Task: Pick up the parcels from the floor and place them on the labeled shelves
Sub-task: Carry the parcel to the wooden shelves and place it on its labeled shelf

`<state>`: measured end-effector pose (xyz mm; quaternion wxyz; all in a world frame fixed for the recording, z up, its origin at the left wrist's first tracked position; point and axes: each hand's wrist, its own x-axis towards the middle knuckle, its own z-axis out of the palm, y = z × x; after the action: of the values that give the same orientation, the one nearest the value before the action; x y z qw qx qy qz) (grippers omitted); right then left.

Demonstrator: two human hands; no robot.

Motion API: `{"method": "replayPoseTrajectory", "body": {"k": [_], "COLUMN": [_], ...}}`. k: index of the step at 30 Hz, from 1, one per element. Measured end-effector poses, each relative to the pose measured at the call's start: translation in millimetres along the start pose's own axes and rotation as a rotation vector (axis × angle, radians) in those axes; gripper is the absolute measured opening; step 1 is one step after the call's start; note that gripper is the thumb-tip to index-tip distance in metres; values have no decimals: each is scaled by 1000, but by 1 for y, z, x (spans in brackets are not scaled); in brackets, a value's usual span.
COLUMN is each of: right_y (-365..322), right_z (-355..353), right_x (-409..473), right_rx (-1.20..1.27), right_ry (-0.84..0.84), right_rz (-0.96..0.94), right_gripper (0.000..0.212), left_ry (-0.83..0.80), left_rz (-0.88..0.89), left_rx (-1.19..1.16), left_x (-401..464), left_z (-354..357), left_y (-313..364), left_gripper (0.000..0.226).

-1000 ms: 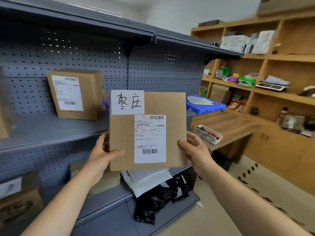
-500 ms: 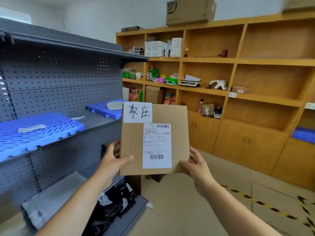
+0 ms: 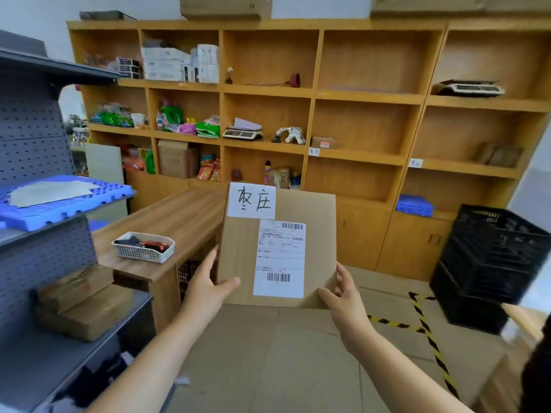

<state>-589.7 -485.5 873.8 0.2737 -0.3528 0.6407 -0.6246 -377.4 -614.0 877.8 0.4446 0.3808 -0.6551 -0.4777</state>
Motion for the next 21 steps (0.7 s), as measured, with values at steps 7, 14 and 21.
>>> {"method": "replayPoseTrajectory", "body": {"k": [7,14,21], "right_y": [16,23,24], "right_z": [-19,-3,12], "right_x": [58,141,214], "right_rx": [-84,-176,-210], "right_ry": [169,347,458], "right_rz": [16,30,36], "right_gripper": [68,69,69], "left_ry": [-173,-301,-424], "left_rz": [55,162,192], "left_rx": [55,107,108], "left_x": [76,182,276], "left_z": [52,81,105], "left_y": [-21,-41,-57], "left_gripper": [90,95,86]}}
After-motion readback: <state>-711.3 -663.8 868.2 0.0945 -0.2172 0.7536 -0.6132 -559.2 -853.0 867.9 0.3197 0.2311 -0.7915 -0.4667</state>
